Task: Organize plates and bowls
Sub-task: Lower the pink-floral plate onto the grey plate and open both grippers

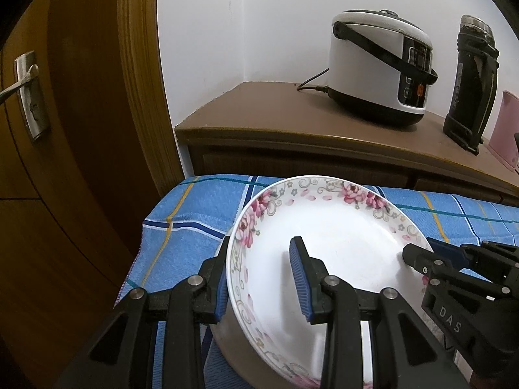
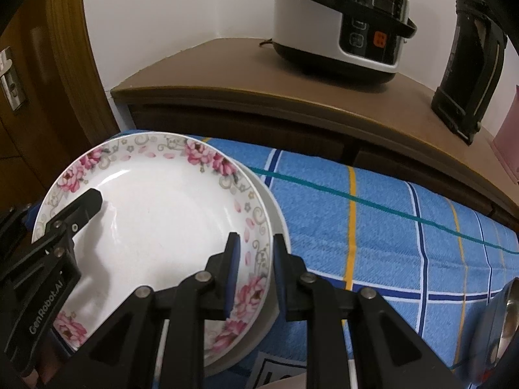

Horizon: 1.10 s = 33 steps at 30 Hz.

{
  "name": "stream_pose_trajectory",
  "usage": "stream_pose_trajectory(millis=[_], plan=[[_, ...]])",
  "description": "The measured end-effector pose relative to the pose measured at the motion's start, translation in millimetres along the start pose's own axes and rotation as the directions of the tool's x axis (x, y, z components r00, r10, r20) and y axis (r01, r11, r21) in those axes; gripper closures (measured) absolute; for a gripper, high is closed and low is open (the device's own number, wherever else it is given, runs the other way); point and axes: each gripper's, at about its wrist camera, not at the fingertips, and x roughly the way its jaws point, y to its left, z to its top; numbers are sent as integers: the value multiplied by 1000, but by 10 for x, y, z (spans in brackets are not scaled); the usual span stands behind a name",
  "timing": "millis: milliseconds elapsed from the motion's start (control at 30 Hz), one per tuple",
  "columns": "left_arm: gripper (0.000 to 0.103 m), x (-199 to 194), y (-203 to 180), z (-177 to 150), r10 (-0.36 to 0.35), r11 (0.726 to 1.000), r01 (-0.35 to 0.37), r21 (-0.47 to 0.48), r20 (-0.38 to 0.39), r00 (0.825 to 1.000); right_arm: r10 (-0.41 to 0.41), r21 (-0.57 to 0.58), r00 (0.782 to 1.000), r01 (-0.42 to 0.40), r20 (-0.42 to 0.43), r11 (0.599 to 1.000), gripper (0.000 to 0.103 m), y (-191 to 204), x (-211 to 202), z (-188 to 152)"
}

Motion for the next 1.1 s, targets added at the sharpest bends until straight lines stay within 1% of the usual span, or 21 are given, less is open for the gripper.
stream_pose_trajectory(millis=[500, 633, 1000, 1100], plan=[[66, 106, 28, 11, -17, 1000, 16, -18, -57, 998, -14, -5, 1000, 14, 15, 1000, 83, 45, -41, 8], [66, 165, 66, 10, -42, 999, 39, -36, -89, 995, -14, -1, 1000, 14, 22, 1000, 83, 29, -50, 22], [66, 191, 125, -5, -65, 996, 58, -67, -107, 992, -14, -17, 1000, 15, 28, 1000, 83, 65, -71, 8], [66, 216, 121, -7, -67, 996, 59, -66, -123, 990, -14, -17, 999, 15, 31, 1000, 83, 64, -76, 9]])
